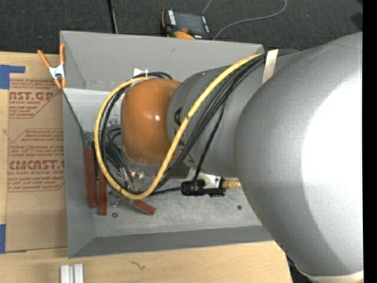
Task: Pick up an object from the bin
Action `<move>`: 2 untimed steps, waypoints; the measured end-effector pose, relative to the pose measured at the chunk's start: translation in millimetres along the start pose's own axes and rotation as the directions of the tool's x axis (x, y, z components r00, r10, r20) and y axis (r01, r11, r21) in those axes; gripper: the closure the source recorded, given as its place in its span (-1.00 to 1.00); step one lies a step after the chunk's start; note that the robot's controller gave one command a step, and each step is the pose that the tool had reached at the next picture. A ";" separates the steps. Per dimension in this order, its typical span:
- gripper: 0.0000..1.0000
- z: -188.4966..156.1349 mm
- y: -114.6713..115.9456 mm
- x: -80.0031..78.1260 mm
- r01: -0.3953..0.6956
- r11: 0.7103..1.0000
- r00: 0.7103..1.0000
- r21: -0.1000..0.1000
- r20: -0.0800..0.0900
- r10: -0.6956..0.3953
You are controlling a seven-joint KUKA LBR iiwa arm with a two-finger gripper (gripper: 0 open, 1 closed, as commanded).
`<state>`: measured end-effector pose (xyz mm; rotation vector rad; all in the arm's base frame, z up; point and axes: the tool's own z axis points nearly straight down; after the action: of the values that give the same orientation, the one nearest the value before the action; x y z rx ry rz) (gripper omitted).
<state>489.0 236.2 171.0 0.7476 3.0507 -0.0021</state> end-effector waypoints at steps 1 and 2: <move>1.00 0.0 0.0 0.0 0.000 1.000 1.000 0.000 0.000 0.000; 1.00 0.0 0.0 0.0 0.000 1.000 1.000 0.000 0.000 0.000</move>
Offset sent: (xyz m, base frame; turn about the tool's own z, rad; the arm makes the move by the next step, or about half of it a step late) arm 0.0000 0.0000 0.0000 0.0000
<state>489.0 236.2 171.0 0.7476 3.0507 -0.0021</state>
